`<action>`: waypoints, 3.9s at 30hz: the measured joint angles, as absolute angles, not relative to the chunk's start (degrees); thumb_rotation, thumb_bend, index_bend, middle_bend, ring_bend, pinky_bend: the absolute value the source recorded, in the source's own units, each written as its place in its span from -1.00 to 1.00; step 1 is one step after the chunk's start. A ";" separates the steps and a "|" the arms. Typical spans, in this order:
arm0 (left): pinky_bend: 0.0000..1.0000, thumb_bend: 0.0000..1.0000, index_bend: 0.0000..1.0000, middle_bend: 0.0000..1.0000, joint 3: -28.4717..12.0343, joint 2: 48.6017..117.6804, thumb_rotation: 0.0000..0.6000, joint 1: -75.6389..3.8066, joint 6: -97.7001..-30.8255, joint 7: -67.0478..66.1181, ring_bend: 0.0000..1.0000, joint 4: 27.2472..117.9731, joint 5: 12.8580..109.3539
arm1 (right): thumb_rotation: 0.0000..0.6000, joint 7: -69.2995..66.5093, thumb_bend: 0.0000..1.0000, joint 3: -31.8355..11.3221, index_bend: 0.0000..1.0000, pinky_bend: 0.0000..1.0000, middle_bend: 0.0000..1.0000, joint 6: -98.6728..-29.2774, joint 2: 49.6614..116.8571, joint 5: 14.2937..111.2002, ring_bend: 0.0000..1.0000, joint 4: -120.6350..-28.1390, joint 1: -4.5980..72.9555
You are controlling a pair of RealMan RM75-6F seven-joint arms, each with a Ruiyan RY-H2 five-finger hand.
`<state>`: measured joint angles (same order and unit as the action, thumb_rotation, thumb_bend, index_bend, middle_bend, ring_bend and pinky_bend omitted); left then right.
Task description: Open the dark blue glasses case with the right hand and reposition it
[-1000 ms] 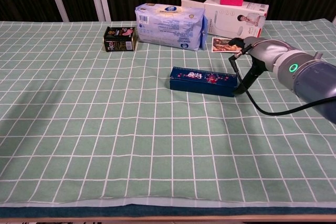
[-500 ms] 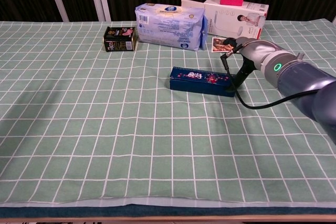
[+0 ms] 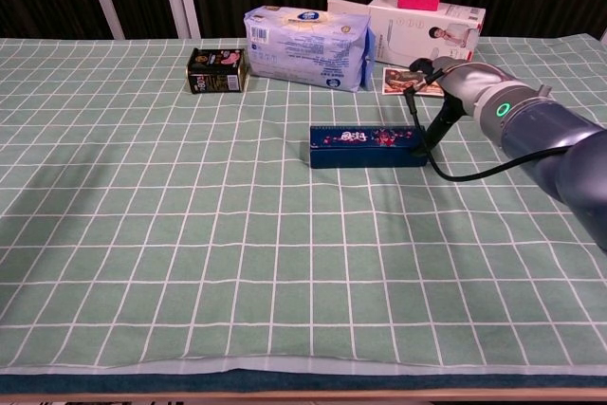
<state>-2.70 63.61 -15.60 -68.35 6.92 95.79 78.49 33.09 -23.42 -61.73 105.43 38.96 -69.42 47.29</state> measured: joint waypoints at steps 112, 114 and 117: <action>-1.00 -0.98 -1.00 -1.00 -3.12 61.91 1.00 -16.21 -64.83 11.32 -1.00 97.49 75.61 | 1.00 44.63 0.41 -22.83 -0.47 -0.53 -1.00 -59.08 106.57 21.13 -1.00 -71.03 60.20; -1.00 -0.98 -1.00 -1.00 -3.14 61.92 1.00 -16.21 -64.83 11.28 -1.00 97.50 75.58 | 1.00 44.94 0.38 -23.11 -0.48 -0.53 -1.00 -58.80 106.57 21.13 -1.00 -69.81 60.70; -1.00 -0.98 -1.00 -1.00 -3.16 61.96 1.00 -16.19 -64.85 11.16 -1.00 97.47 75.47 | 1.00 45.59 0.30 -23.61 -0.52 -0.53 -1.00 -58.31 106.63 20.99 -1.00 -67.28 61.57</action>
